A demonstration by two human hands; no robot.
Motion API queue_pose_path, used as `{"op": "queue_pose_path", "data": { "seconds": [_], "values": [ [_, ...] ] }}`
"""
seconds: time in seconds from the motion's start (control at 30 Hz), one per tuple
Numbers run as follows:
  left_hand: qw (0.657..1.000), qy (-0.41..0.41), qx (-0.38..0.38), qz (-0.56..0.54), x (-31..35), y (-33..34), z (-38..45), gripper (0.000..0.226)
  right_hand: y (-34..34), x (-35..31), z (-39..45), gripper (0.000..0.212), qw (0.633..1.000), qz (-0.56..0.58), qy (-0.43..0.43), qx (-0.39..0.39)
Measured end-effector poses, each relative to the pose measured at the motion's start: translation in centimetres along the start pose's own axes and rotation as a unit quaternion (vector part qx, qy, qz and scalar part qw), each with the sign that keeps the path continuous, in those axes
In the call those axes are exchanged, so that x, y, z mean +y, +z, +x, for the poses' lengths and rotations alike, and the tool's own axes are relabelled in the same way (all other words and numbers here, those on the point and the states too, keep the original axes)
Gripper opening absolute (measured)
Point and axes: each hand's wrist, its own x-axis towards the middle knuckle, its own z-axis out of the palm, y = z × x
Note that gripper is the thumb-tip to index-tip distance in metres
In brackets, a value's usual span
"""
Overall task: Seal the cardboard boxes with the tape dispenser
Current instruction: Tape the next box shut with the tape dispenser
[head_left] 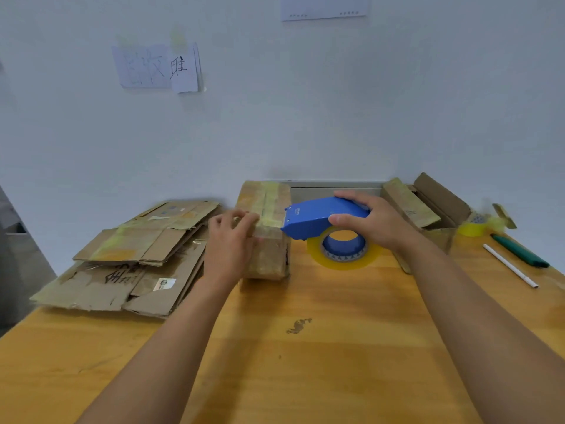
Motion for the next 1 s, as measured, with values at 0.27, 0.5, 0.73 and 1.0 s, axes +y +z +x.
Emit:
{"op": "queue_pose_path", "data": {
  "seconds": [0.27,0.5,0.73,1.0],
  "values": [
    [0.988,0.013,-0.065,0.139,-0.1,0.0,0.2,0.052,2.8,0.3,-0.2,0.073,1.000,-0.010,0.007,0.029],
    [0.985,0.075,-0.088,0.126,0.5,2.8,1.1,0.089,3.6,0.5,0.5,0.067,0.998,-0.024,0.017,0.061],
    [0.995,0.014,0.043,0.090,1.3,4.8,1.9,0.072,3.4,1.0,1.3,0.068,0.998,-0.004,0.029,0.058],
    [0.991,-0.004,0.048,0.128,1.8,5.6,2.6,0.067,2.5,1.5,1.9,0.071,0.997,0.047,0.035,0.054]
  ]
}}
